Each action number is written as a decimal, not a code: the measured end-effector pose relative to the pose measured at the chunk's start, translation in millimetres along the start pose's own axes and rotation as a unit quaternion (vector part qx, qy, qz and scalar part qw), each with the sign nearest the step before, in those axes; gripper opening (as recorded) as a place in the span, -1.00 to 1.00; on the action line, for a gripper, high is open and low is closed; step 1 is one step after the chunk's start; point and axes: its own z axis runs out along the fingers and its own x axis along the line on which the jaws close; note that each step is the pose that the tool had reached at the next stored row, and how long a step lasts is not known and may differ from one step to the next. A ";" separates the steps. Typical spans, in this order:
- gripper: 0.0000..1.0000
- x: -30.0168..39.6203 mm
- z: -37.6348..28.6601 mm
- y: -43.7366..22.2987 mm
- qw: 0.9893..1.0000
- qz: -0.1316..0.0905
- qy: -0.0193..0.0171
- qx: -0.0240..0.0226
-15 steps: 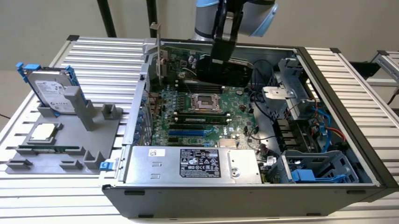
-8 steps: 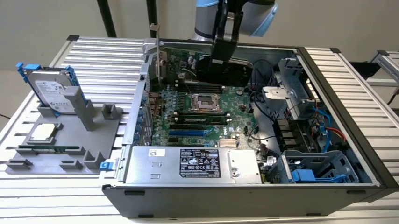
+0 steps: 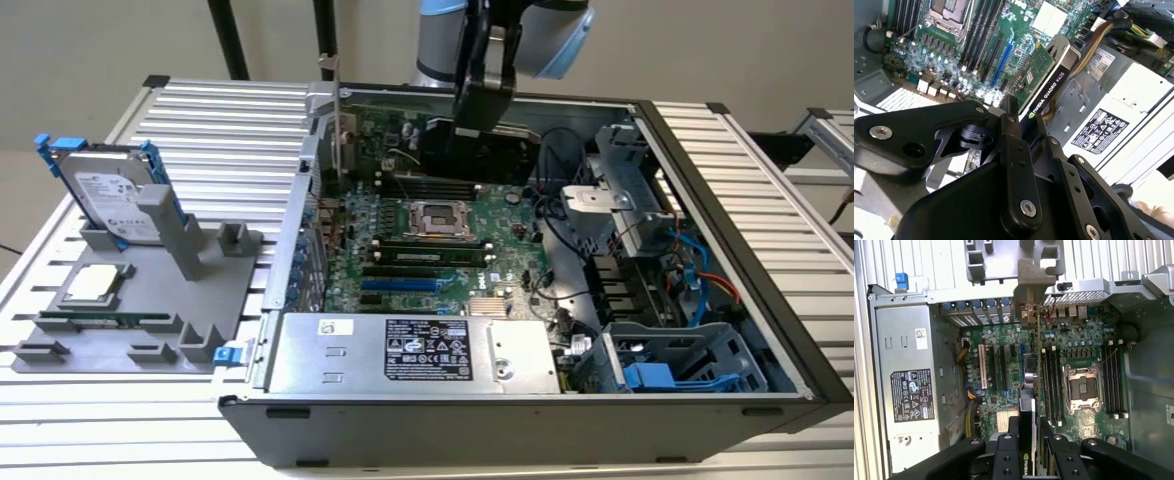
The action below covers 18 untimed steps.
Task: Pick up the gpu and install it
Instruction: 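Insert the gpu into the slot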
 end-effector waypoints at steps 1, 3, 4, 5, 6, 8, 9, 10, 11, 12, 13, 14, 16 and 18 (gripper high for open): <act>-1.00 0.0 0.0 0.0 1.000 -0.001 0.000 0.000; -1.00 0.0 0.0 0.0 1.000 -0.002 0.000 0.000; -1.00 0.0 0.0 0.0 1.000 -0.002 0.000 0.000; -1.00 0.0 0.0 0.0 1.000 -0.002 0.000 0.000; -1.00 0.0 0.0 0.0 1.000 -0.002 0.000 0.000; -1.00 0.0 0.2 -0.1 1.000 -0.002 0.000 0.000; -1.00 0.0 0.3 -0.1 1.000 -0.002 0.000 0.001; -1.00 0.0 0.5 0.0 1.000 -0.002 0.000 0.001; -1.00 0.0 0.7 -0.1 1.000 -0.002 0.000 0.002; -1.00 -0.1 1.1 -0.1 1.000 -0.002 0.000 0.003; -1.00 -0.1 1.4 -0.1 1.000 -0.002 0.000 0.003; -1.00 -0.2 1.8 -0.1 1.000 -0.002 0.000 0.004; -1.00 -0.4 2.4 -0.1 1.000 -0.003 0.000 0.005; -1.00 -0.5 3.1 -0.1 1.000 -0.003 -0.001 0.007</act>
